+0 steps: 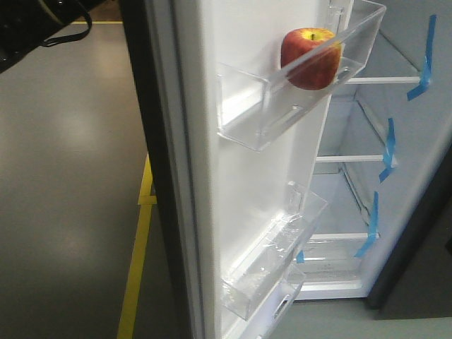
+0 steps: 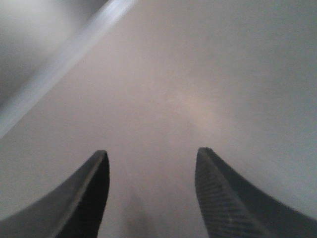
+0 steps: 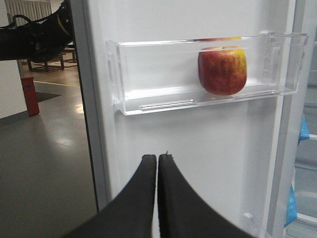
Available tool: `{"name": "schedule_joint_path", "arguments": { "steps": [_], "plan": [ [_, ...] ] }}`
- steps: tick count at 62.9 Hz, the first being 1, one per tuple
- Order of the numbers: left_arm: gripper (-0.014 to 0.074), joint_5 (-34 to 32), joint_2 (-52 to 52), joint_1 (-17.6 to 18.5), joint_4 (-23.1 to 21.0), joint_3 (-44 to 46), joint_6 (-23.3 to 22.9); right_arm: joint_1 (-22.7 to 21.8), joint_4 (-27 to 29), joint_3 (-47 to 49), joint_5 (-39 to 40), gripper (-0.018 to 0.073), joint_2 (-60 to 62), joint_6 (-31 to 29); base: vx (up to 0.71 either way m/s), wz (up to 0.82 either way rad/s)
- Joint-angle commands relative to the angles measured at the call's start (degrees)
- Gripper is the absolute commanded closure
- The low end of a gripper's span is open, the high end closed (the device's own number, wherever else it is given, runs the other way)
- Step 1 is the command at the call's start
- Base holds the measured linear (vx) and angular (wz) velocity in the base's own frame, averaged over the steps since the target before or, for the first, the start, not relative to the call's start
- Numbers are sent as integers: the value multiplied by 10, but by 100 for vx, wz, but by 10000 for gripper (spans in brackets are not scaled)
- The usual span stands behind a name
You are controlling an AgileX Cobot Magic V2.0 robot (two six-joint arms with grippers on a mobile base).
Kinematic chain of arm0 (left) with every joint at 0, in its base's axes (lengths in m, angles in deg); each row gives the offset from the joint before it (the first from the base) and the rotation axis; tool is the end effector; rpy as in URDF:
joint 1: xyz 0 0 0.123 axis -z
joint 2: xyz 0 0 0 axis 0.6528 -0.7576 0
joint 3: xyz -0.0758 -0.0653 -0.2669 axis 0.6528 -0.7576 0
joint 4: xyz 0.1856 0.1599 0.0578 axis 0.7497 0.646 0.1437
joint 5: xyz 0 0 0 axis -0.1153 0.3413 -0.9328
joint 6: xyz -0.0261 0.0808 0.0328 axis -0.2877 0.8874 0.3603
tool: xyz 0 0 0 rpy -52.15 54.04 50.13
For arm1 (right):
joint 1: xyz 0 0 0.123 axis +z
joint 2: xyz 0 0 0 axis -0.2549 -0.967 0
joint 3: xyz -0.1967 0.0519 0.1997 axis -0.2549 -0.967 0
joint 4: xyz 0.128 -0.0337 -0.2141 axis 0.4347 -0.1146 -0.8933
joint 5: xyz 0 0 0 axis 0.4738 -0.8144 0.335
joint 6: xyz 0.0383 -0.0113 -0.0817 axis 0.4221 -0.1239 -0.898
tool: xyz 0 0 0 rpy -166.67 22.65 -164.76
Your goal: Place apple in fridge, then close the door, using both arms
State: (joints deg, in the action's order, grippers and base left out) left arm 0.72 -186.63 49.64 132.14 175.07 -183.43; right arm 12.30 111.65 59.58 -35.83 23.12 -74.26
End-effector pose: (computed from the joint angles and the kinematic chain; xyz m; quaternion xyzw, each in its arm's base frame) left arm 0.4061 -0.1370 0.4210 0.0960 0.5365 -0.7233 0.4240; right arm 0.0425 0.0471 0.3321 -0.1575 0.6842 0.2076 0.6811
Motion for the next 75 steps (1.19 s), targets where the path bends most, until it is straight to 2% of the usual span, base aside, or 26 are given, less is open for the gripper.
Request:
{"name": "schedule_joint_path", "arguments": {
  "steps": [1,9,15,24,32,43,55,61,75],
  "plan": [
    [206,-142,46,57,22,18,1,-2,21,13,12,563,-7,-3,0,0],
    [206,-142,48,98,47,18,1,-2,21,13,9,563,-7,-3,0,0],
    [211,-140,48,96,48,18,1,-2,21,13,11,563,-7,-3,0,0],
    [257,-139,48,53,48,19,1,-2,7,13,46,543,-7,-8,0,0],
    [316,-138,48,5,61,26,1,-2,-13,15,108,470,-31,-20,0,0],
    [439,-137,48,-60,61,26,1,-2,-18,49,221,268,-134,-58,0,0],
    [589,-141,48,-125,61,26,1,-2,-18,153,364,53,-305,-87,0,0],
    [605,-141,48,-147,61,26,1,-2,-18,207,419,24,-389,-92,0,0],
    [604,-141,48,-175,61,26,1,-2,-13,317,498,43,-561,-92,0,0]
  ]
}}
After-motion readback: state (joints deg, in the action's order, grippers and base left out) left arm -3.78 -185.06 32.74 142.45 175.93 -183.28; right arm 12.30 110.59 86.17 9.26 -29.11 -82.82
